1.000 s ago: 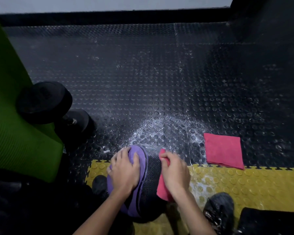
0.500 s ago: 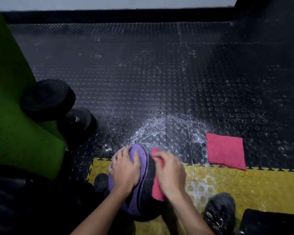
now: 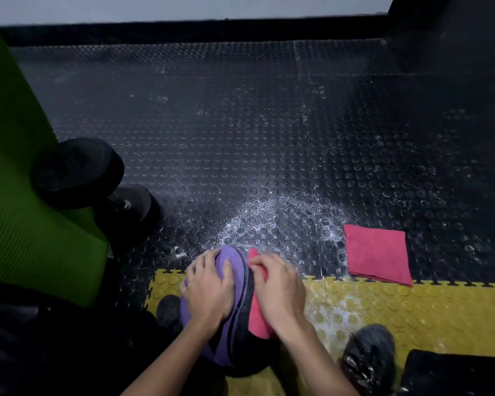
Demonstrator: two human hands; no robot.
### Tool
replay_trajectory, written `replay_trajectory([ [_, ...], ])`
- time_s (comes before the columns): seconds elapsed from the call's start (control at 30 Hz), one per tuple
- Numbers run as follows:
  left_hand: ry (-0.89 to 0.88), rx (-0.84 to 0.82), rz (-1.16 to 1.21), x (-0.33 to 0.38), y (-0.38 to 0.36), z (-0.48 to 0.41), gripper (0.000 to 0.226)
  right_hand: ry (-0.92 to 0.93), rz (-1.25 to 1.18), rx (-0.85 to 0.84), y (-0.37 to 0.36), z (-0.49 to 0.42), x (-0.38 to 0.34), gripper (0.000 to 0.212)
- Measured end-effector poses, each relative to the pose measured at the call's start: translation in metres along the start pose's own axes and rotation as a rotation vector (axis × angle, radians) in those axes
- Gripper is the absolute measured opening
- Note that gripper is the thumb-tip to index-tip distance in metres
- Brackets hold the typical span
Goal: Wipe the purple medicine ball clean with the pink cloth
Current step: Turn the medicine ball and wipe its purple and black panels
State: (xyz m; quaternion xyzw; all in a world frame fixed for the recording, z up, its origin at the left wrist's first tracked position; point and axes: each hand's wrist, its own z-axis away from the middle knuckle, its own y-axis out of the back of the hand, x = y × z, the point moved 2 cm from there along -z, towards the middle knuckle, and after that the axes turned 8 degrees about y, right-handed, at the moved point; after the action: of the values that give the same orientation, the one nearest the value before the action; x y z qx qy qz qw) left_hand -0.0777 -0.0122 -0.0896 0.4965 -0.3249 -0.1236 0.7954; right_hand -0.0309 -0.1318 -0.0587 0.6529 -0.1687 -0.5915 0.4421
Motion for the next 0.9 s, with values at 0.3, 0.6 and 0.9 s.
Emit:
replay_trajectory([
  [0.3,-0.047,-0.029,-0.034,0.008,-0.004,-0.002,0.061,-0.351,-0.153,0.012,0.004,-0.010,0.050,0.012],
  [0.6,-0.066,0.008,-0.032,-0.001,-0.003,-0.002,0.072,-0.150,-0.107,0.000,-0.001,-0.011,0.029,0.013],
  [0.9,-0.085,0.045,-0.074,0.004,-0.005,0.001,0.077,0.062,-0.014,-0.036,-0.002,0.002,-0.009,0.019],
])
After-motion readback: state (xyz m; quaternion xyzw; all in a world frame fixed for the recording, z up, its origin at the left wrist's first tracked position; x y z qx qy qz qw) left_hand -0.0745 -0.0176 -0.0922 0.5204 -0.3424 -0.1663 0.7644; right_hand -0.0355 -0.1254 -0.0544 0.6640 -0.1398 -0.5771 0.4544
